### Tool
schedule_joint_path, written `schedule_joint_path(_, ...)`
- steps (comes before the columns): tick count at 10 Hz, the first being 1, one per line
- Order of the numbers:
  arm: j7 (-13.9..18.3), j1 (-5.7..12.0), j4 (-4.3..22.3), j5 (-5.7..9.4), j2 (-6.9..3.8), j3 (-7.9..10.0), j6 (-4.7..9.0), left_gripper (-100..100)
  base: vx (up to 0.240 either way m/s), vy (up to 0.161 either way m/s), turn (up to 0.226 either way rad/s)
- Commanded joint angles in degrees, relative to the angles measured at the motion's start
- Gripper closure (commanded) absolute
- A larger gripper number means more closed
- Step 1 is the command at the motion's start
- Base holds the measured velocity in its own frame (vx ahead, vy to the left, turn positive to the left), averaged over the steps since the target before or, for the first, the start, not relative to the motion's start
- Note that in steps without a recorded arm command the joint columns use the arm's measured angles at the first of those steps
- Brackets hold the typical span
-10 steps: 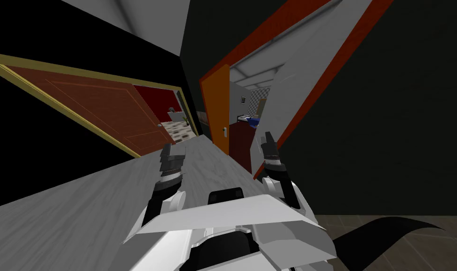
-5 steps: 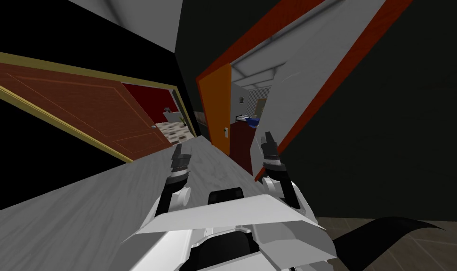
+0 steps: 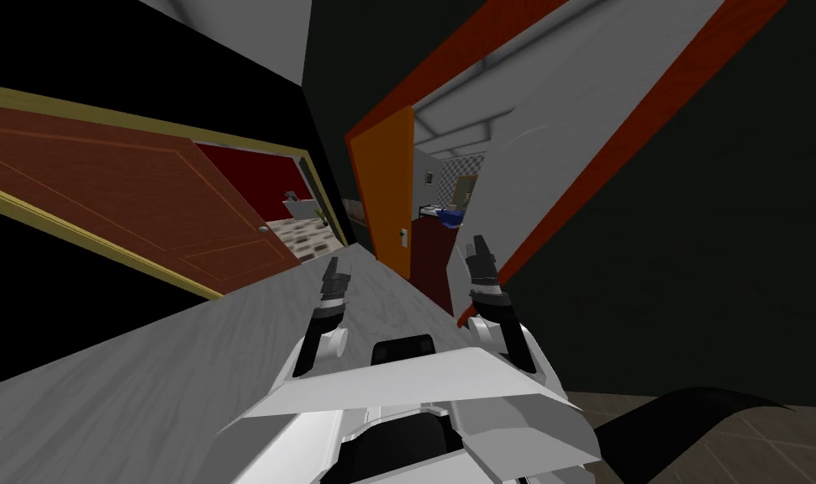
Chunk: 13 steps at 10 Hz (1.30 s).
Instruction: Push the door open
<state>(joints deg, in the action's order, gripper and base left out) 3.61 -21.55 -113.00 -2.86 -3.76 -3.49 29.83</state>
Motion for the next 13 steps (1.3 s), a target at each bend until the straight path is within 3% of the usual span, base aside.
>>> schedule_joint_path(1,0.1,1.28,1.9,-0.06,-0.13,-0.62,-0.24,-100,0.09,0.051,-0.066)
schedule_joint_path(13,1.8,13.44,20.3,-0.15,-0.88,-4.76,-1.42,-100,0.09,0.07,-0.068)
